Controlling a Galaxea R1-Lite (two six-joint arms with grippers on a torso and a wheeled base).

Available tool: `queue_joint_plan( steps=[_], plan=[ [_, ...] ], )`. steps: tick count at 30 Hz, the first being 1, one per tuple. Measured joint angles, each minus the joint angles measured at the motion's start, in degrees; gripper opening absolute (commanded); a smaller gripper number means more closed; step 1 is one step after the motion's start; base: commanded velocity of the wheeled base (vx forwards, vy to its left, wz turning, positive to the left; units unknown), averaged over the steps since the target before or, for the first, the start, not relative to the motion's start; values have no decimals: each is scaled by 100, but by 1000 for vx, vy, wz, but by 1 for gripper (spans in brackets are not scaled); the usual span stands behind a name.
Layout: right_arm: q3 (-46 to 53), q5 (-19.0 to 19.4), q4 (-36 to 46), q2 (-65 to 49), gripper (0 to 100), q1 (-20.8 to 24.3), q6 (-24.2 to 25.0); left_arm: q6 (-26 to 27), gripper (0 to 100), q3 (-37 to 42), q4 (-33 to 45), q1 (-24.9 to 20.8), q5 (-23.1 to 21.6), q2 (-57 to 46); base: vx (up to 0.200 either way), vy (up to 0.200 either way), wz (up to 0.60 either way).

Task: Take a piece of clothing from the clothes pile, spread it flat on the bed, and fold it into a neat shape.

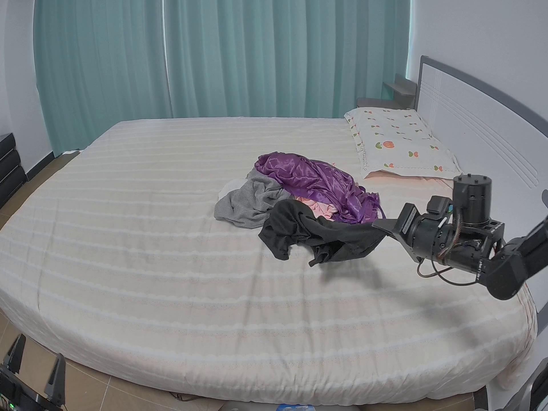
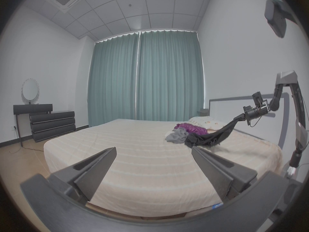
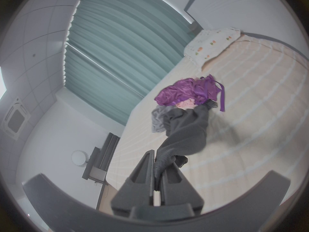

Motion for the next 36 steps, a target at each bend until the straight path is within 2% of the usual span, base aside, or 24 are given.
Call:
queue_joint_plan(
  steps=[6,11,22,29,36],
  plan=[
    [284,-77,-63,-678,0,265,-128,-104,100,-837,-228,9,-123,179,0,0,0],
    [351,-187,-82,-1125,0,482,-262,-49,100,-1353,-227,-16,-396,686,0,0,0],
    [364,-254,-60,-1858,0,766,-463,-35,100,-1464,-558,-137,-1491,3129,0,0,0],
    [321,-262,-52,-2076,0,931,-529,-85,100,-1456,-1369,-586,-1746,5037,0,0,0],
    [137,-271,-50,-2166,0,1041,-572,-347,100,-1456,-2921,-1360,-1785,6996,0,0,0]
  ],
)
